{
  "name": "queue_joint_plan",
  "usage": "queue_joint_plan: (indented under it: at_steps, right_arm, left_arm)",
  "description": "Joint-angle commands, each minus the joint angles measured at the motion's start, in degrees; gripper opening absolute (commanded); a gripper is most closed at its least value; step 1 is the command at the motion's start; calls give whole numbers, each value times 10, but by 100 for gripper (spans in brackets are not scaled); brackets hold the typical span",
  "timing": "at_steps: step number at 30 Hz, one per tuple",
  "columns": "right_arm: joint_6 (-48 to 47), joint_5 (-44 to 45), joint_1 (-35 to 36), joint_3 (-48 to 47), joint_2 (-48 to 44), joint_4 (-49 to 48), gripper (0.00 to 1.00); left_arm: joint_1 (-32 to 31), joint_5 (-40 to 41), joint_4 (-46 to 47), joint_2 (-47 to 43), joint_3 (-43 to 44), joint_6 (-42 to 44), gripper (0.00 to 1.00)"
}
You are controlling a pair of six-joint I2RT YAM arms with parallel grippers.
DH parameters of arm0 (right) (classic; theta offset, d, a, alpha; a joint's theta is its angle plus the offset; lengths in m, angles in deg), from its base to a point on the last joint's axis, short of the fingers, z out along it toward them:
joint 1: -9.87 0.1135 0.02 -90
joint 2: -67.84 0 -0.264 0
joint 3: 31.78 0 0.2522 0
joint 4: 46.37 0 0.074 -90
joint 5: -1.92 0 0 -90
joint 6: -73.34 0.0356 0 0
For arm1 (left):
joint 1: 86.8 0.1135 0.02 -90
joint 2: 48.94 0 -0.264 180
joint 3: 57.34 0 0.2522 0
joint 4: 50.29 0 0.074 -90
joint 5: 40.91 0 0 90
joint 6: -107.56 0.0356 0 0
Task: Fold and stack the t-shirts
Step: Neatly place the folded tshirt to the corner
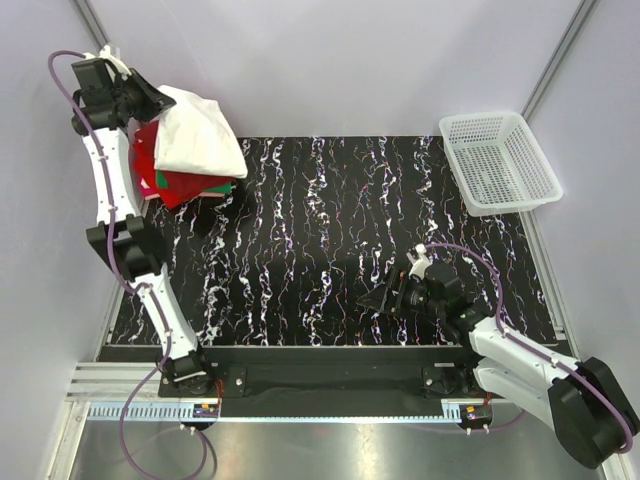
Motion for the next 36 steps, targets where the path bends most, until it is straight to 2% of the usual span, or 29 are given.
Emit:
queue_joint_plan:
  at_steps: [1, 8, 11, 15, 22, 24, 25, 27, 29, 36]
  right_arm:
    - [-1, -13, -6, -10, 3, -33, 92]
    - [0, -24, -12, -10, 16, -41, 92]
    - [0, -29, -13, -10, 24, -48, 92]
    - [1, -38, -17, -12, 41, -60, 92]
    - [4, -48, -25, -12, 57, -69, 92]
    - [4, -49, -26, -12, 59, -70, 92]
    - [4, -49, -27, -12, 60, -70, 92]
    - [4, -51, -28, -12, 61, -72, 92]
    - [4, -53, -28, -12, 67, -74, 92]
    - [5, -57, -32, -12, 70, -77, 92]
  left_arm:
    - [8, -20, 53, 24, 40, 0, 13]
    - [34, -7, 47, 90, 84, 18, 12]
    - [45, 21, 73, 86, 49, 24, 13]
    - [55, 70, 88, 97, 53, 34, 15]
    - [70, 180, 48, 150, 94, 58, 17]
    - [82, 184, 47, 168, 93, 54, 18]
    - [86, 185, 46, 174, 89, 52, 24]
    - [99, 174, 48, 186, 84, 40, 28]
    - [105, 167, 51, 194, 74, 36, 42]
    - [115, 175, 45, 170, 40, 25, 63]
